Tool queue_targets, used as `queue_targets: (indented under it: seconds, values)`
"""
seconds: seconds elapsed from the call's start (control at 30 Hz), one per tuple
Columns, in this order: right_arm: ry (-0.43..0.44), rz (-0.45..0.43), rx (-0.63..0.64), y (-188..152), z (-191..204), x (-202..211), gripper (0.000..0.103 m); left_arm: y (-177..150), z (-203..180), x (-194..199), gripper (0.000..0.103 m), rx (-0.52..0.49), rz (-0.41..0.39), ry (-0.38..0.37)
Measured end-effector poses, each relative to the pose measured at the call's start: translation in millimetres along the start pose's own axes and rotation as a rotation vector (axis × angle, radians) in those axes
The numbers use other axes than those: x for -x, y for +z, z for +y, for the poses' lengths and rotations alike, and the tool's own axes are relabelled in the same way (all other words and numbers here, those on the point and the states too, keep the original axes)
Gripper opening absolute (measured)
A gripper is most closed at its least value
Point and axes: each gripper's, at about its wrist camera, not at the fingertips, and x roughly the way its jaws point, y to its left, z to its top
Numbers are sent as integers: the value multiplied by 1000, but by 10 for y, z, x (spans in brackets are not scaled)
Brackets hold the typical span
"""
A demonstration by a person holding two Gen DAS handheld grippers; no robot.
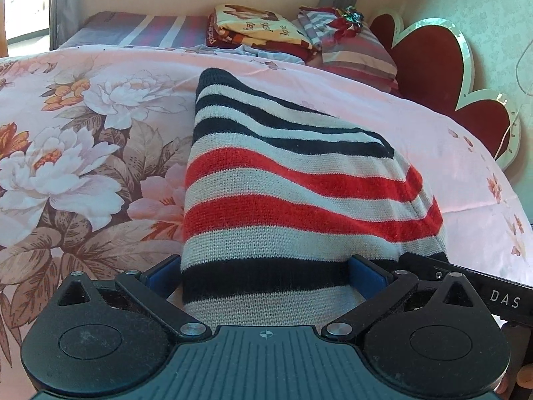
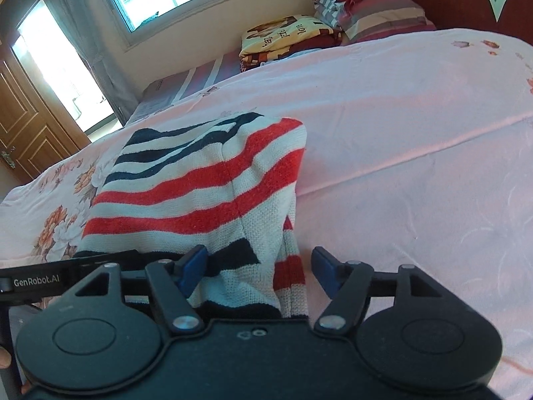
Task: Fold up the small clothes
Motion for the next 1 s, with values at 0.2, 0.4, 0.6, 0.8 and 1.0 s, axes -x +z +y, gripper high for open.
queue_targets:
  seconds: [0.2, 0.4, 0.6, 0.8, 1.0]
  values:
    - [49, 10, -43, 27, -40, -65, 58, 23, -44, -63, 103, 3, 5, -7]
    - [81, 31, -22, 52, -62, -16, 46, 44, -37, 2, 94, 4, 13, -26]
    - [81, 26, -47, 67, -53, -116, 52, 68, -21, -105, 94, 29, 12, -33]
    - [71, -12, -40, 40, 45, 35, 34, 41, -48, 78, 68, 24, -30, -24]
    - [154, -59, -81, 75, 175, 263, 33, 84, 118, 328, 54, 56, -55, -47]
